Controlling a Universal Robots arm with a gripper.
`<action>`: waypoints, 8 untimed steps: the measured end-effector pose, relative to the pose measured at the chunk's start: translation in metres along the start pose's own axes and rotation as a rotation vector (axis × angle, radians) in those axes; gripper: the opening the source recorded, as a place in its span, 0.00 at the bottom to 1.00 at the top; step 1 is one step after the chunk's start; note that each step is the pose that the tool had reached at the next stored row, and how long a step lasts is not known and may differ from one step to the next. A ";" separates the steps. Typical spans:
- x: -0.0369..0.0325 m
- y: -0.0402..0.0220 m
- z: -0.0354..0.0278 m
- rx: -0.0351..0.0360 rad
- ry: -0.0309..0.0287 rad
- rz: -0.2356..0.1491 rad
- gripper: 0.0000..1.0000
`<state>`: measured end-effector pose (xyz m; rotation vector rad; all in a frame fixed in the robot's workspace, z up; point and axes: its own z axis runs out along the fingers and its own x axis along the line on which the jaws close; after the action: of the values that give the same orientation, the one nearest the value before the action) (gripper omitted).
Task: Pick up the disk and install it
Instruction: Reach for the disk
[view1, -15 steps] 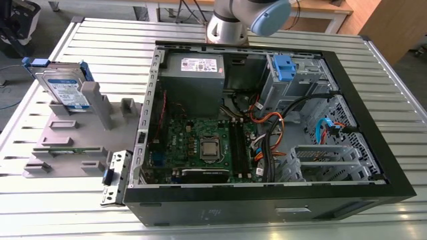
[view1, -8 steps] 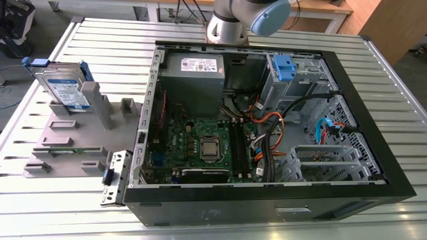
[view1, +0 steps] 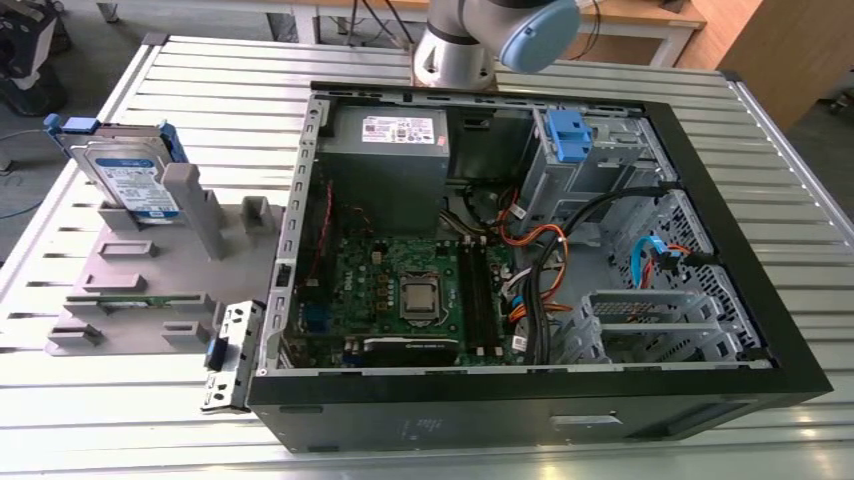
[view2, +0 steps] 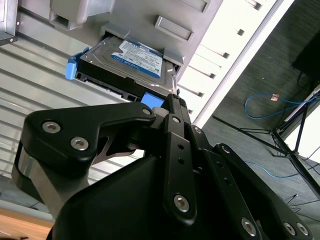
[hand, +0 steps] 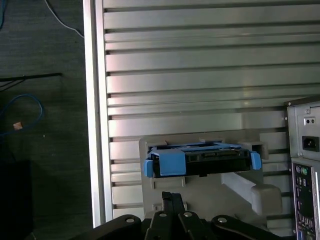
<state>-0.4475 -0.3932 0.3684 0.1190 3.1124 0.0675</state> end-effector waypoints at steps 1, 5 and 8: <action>0.0010 0.0003 0.0002 -0.0001 -0.0001 0.000 0.11; 0.0021 0.0040 0.0015 -0.0001 -0.0002 0.000 0.11; 0.0017 0.0053 0.0027 0.0000 0.0000 0.000 0.11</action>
<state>-0.4487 -0.3877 0.3659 0.1191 3.1124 0.0676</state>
